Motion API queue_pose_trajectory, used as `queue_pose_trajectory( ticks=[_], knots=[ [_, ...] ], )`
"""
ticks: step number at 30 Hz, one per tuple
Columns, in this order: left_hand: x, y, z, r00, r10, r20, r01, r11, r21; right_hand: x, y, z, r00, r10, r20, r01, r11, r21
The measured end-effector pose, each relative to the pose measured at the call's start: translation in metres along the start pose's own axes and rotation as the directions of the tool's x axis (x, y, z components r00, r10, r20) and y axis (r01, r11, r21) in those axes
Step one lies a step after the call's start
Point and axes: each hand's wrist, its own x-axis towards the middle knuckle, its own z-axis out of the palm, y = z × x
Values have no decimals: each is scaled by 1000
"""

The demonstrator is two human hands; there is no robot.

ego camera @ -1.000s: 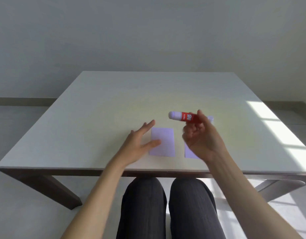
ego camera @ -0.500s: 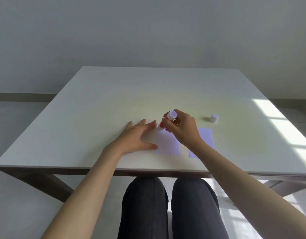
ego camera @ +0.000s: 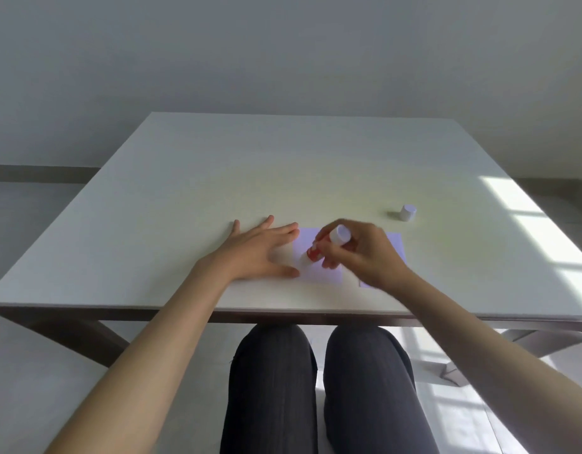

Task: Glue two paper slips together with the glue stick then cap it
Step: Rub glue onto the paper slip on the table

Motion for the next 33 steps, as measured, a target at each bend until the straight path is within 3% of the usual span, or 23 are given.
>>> queue_pose_trajectory(
  ticks=[5,7,9,11,16,18,22,24,29,31,33],
  knots=[
    [-1,2,-2,1000,1,-1,-1,1000,8,28,3,-12,977,77,-201,-82,997,-16],
    [0,2,-1,1000,-10,0,10,1000,-2,15,2,0,988,1,-156,-21,992,-124],
    [1,2,0,1000,-16,8,16,1000,-6,-2,-3,12,996,-88,-16,82,972,-218],
    [1,2,0,1000,-14,14,14,1000,-1,-5,-6,14,992,-109,68,119,976,-183],
    [-2,1,-1,1000,7,0,-7,1000,-10,26,4,-15,986,54,-155,-59,998,-30],
    [-2,1,0,1000,7,-6,-7,1000,-14,25,4,-13,981,44,-189,-52,998,-41],
    [-1,1,2,1000,-7,8,7,1000,-7,-5,-1,8,995,-96,23,99,985,-140],
    [0,1,2,1000,-8,21,8,1000,-2,-11,2,4,994,-95,60,101,989,-109],
    [-1,-3,3,1000,3,11,-3,1000,4,-2,14,-26,981,27,-192,-34,999,-30],
    [-1,-3,4,1000,7,2,-7,1000,-1,-10,14,-24,991,-3,-137,-1,1000,-29],
    [-1,-3,5,1000,4,2,-4,1000,-12,-23,10,-19,998,-52,32,53,998,-16]
  ],
)
